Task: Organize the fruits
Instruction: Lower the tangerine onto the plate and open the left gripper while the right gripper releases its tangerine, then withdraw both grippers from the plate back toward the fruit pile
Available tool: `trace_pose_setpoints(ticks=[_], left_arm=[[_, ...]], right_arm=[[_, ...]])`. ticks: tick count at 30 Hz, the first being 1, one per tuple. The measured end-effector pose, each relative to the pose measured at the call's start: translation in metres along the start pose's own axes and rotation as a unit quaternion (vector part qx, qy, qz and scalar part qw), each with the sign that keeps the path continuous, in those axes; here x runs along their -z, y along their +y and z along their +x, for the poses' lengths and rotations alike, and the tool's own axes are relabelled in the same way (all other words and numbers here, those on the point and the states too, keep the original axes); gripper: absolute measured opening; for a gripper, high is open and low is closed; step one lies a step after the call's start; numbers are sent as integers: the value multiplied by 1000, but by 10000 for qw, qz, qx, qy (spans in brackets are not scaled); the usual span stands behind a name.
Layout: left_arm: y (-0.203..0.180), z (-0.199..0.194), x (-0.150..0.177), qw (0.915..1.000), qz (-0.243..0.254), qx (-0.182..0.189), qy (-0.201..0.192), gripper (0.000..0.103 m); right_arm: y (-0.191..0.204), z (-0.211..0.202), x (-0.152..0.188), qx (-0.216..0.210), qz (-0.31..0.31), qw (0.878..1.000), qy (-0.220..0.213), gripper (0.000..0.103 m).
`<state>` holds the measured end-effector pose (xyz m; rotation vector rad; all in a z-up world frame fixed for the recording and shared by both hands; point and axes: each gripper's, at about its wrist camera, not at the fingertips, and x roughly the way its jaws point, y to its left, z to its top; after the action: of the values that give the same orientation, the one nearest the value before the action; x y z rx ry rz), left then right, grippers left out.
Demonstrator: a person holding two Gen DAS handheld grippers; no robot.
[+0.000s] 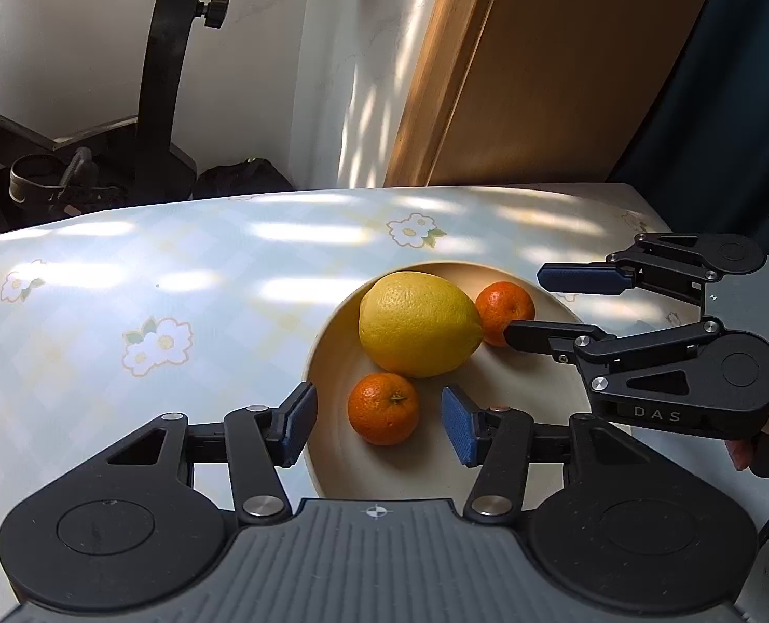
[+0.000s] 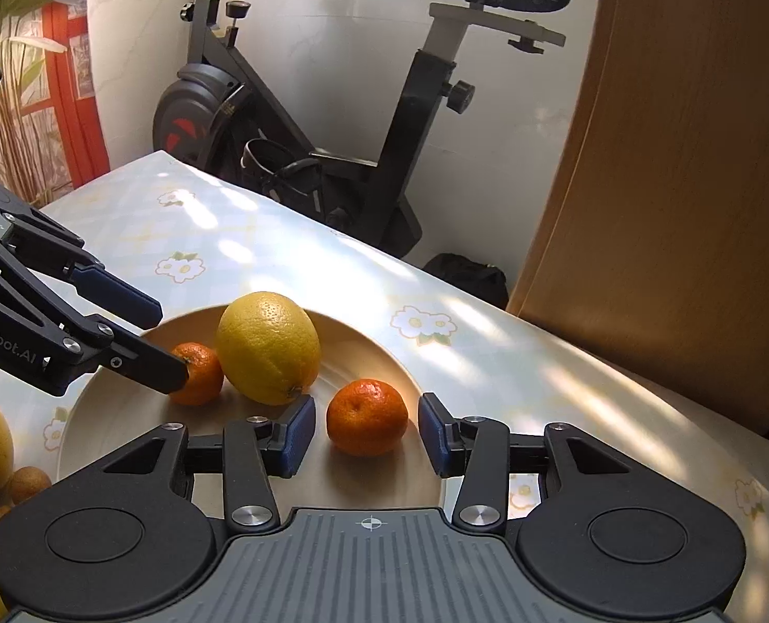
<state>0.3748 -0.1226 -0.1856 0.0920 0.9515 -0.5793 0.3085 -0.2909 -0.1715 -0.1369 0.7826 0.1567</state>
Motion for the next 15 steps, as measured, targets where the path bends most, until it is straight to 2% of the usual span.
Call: trace_pose_setpoints(ticks=[3, 7, 10, 15], left_arm=[[-1, -30, 6, 9995, -171, -31, -281, 56], [-7, -73, 26, 9966, -396, -221, -690, 56], [-14, -103, 44, 9942, -357, -420, -920, 56], [-17, -144, 64, 9911, -235, -793, -1045, 56]], right_arm=[[3, -35, 4, 24, 407, 9990, -180, 41], [23, -80, 18, 99, 632, 9969, -464, 41], [41, -104, 34, 146, 778, 9951, -597, 41], [74, -140, 54, 155, 950, 9926, -738, 41]])
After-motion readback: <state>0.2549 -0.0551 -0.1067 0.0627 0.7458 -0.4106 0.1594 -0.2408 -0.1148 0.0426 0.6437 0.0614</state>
